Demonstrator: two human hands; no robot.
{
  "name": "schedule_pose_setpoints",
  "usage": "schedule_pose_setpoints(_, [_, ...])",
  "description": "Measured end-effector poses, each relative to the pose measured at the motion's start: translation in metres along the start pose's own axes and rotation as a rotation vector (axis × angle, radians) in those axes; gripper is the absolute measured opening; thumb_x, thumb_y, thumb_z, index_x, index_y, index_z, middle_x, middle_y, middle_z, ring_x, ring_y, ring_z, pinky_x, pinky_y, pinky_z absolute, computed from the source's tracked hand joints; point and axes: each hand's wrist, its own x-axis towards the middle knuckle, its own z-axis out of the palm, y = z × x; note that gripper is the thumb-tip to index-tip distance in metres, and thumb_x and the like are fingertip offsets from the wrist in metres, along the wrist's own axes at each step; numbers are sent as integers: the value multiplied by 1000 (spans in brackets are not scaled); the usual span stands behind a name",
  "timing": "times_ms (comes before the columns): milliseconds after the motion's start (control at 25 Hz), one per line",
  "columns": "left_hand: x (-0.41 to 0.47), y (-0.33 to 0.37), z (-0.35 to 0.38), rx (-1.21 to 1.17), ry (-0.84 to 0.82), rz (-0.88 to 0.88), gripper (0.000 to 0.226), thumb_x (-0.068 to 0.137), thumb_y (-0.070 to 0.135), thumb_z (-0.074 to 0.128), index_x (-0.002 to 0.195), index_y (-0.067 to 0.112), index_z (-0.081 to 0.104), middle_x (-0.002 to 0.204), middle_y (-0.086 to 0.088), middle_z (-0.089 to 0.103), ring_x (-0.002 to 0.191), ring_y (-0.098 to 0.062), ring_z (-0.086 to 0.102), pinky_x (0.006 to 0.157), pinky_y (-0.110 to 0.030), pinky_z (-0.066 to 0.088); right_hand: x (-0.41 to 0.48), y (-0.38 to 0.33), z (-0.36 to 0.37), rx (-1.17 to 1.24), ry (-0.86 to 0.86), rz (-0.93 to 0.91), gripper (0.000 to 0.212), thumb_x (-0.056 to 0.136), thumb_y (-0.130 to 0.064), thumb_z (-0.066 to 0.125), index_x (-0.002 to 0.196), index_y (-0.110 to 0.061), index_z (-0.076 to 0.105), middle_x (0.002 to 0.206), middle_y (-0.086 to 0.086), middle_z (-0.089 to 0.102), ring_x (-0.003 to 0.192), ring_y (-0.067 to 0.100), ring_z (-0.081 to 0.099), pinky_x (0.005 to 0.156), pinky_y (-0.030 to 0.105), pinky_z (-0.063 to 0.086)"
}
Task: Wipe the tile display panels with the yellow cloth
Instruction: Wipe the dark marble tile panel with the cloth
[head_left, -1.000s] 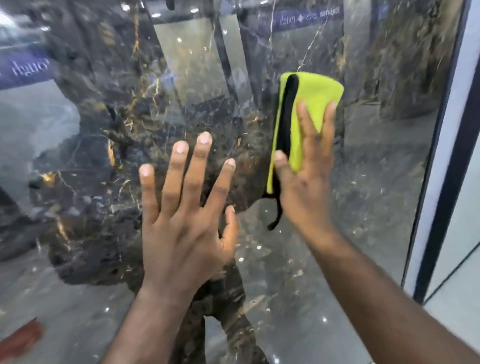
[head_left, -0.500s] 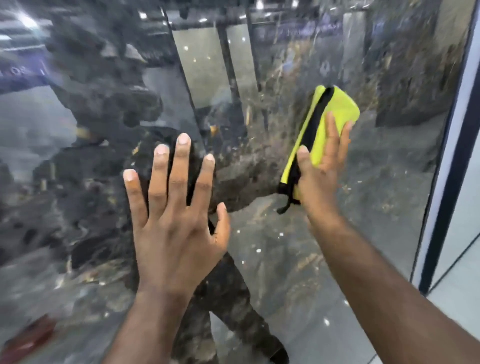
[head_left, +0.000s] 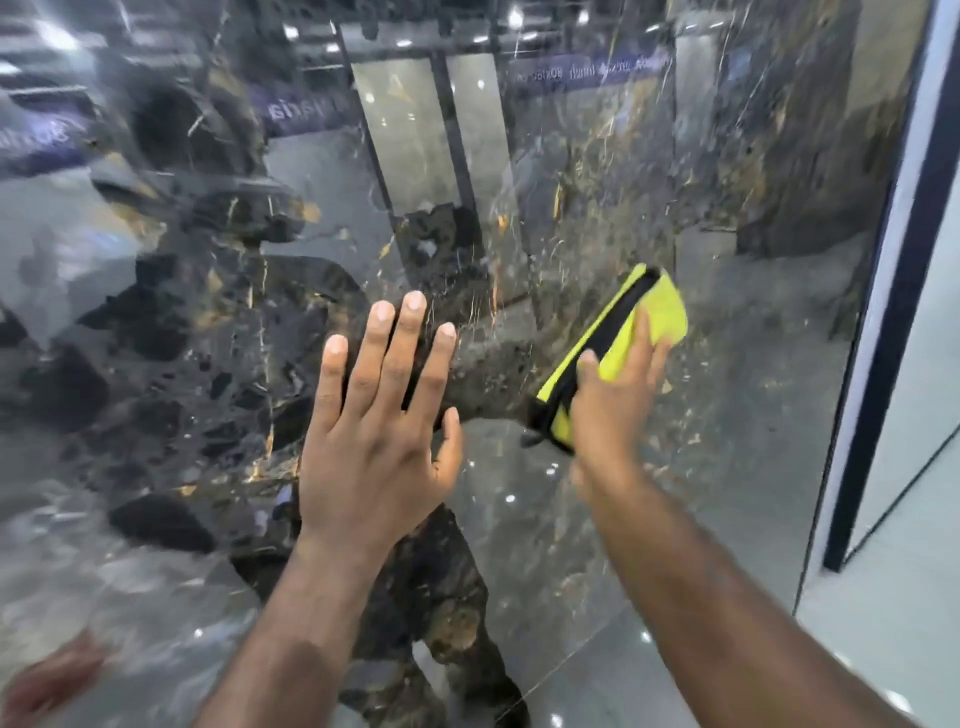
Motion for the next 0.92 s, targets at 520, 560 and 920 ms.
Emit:
schedule_pose_setpoints(520, [-8,4,4,-7,8,-31,69,103,36,63,166,14,44,176,-15,31,164,-34,24,133,-61,19,-31,20,-5,-74,-253,-278,84,101,-13,69,167,-39,24,177,-8,-15,164,11,-8,132,37,1])
schedule_pose_setpoints(560, [-9,2,0,-19,-12,-28,69,103,36,63,165,14,44,176,-15,30,165,-35,24,133,-61,19,-23,11,-5,-86,-307,-408,83,100,-12,69,167,-36,26,178,-4,-14,164,15,-9,133,40,2])
schedule_pose_setpoints(920, [-14,-32,-37,-32,-108,63,64,101,32,63,161,12,52,177,-14,27,164,-32,27,133,-57,22,-50,4,-3,-123,-313,-348,83,103,-17,68,168,-38,22,177,-3,-17,165,19,-9,134,44,7])
